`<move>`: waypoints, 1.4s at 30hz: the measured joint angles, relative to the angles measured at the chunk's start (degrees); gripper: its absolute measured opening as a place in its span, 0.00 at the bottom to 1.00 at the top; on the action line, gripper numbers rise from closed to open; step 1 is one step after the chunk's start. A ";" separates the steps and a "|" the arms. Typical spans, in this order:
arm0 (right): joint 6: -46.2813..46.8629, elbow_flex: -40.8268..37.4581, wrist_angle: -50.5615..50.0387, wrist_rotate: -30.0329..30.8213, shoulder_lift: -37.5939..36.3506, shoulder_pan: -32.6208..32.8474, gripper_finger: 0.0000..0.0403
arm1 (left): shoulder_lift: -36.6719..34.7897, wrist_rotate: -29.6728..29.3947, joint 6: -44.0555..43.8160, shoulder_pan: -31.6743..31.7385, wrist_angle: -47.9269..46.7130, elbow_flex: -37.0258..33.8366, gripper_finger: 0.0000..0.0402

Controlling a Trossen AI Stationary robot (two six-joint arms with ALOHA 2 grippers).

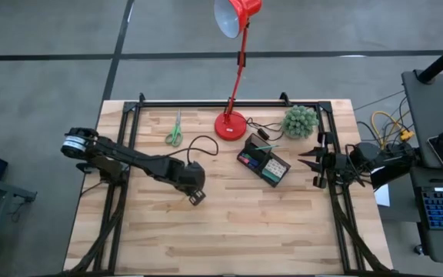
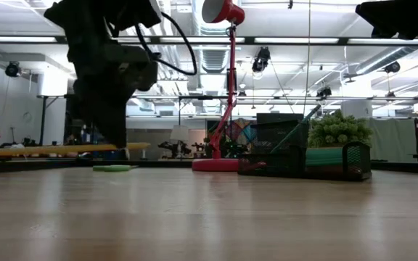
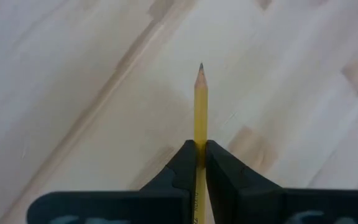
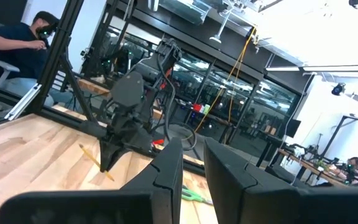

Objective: Pick and place office supplies into organizer
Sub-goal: Put the yellow pencil into the desk organizer

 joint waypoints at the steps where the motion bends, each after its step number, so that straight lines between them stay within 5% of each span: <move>1: 0.00 0.00 0.00 0.00 0.00 -0.02 0.14 | -0.05 -0.06 0.78 0.02 0.74 0.00 0.01; 16: 0.00 0.00 0.02 0.00 0.00 0.00 0.14 | -0.09 4.74 28.67 0.11 40.09 0.11 0.01; 35: 0.00 0.00 0.02 0.00 0.00 0.00 0.14 | -0.09 4.65 59.10 1.07 59.10 -0.22 0.01; 42: 0.00 0.00 0.02 0.00 0.00 0.00 0.14 | -0.09 3.32 62.67 2.25 61.21 -0.24 0.01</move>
